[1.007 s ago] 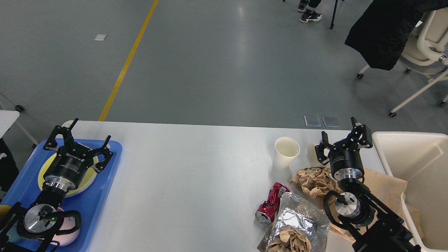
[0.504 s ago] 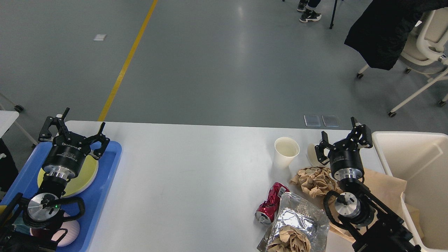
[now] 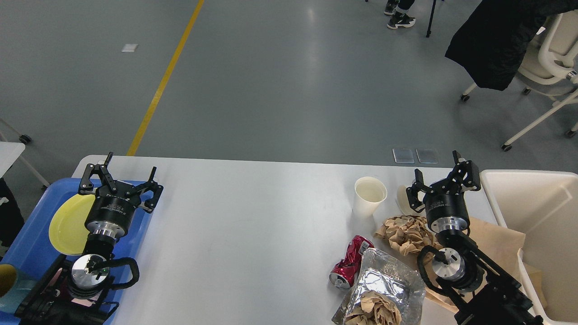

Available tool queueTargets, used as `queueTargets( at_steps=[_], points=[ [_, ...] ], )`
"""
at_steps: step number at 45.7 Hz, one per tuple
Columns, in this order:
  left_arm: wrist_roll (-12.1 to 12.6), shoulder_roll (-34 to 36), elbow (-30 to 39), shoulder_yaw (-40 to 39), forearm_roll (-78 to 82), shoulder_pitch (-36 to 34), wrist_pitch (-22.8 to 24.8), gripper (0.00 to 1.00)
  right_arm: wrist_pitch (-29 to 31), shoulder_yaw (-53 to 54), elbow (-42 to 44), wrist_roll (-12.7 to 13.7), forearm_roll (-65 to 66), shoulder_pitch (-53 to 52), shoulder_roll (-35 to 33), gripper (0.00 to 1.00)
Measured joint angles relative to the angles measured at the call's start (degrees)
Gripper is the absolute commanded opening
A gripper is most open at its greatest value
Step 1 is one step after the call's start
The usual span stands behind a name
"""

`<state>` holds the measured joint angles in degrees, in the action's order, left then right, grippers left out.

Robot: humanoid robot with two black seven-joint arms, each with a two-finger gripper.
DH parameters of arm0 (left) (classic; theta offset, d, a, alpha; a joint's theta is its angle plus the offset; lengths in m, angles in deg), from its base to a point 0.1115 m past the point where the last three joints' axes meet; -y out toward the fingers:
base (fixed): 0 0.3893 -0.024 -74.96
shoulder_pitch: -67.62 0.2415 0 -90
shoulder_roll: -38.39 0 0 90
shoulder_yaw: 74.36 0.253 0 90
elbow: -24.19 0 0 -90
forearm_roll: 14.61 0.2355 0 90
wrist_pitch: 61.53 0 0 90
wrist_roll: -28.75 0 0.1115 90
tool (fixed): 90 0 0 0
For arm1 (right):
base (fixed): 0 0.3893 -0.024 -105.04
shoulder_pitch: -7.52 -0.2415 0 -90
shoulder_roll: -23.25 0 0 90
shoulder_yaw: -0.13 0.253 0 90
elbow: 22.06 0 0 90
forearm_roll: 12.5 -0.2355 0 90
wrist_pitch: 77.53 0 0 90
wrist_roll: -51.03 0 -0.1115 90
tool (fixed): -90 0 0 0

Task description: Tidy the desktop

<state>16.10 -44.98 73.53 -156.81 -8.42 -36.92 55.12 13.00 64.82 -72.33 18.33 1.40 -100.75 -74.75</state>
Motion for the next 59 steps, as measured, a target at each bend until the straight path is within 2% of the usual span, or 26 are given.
queueTargets(
  at_steps=[4, 12, 59],
  points=[
    [-1.11, -0.07, -0.88, 0.37, -0.30, 0.10, 2.37, 0.96, 0.00, 0.00, 0.00, 0.00, 0.00, 0.00, 0.00, 1.00],
    [0.26, -0.06, -1.27, 0.52, -0.73, 0.17, 3.66, 0.96, 0.00, 0.00, 0.00, 0.00, 0.00, -0.01, 0.00, 1.00],
    [0.52, -0.12, -1.35, 0.54, -1.44, 0.21, 3.84, 0.96, -0.13, 0.00, 0.23, 0.06, -0.01, -0.19, -0.08, 1.00]
  ],
)
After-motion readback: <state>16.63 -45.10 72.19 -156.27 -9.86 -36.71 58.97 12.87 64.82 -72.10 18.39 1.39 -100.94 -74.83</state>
